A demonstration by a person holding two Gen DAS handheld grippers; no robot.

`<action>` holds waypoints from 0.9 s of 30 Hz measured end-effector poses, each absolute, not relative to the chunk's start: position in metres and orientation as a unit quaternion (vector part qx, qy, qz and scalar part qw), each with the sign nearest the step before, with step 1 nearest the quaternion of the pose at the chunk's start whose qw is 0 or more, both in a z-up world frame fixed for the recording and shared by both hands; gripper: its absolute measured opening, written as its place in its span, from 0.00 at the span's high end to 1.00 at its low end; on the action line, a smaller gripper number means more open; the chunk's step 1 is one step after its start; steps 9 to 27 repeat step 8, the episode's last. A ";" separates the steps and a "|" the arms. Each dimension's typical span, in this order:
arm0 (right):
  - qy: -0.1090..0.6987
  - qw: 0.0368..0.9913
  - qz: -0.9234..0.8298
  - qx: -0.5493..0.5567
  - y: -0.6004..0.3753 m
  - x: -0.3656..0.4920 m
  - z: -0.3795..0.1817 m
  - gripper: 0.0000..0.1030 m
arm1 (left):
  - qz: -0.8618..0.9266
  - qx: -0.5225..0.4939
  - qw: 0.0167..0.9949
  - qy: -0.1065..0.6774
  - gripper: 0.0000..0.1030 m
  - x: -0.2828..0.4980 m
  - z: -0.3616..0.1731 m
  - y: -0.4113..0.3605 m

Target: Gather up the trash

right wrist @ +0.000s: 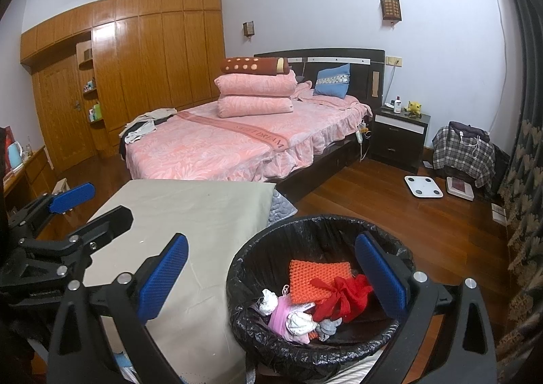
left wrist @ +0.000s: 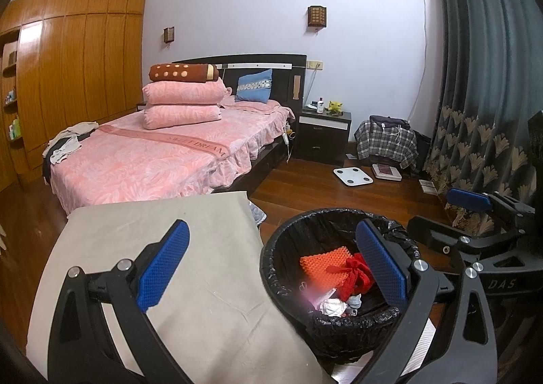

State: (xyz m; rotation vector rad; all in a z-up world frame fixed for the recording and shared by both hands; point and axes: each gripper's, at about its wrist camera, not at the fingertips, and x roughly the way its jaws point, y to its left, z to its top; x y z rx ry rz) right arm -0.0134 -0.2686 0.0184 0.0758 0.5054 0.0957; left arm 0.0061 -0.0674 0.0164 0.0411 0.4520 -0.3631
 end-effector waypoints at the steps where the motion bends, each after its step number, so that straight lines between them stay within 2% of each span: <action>1: 0.250 0.966 0.048 0.038 -0.268 -0.013 0.018 0.06 | -0.178 0.019 0.958 0.224 0.07 0.007 0.016 -0.067; 27: 0.253 0.965 0.050 0.038 -0.266 -0.011 0.015 0.06 | -0.177 0.019 0.958 0.225 0.07 0.008 0.014 -0.068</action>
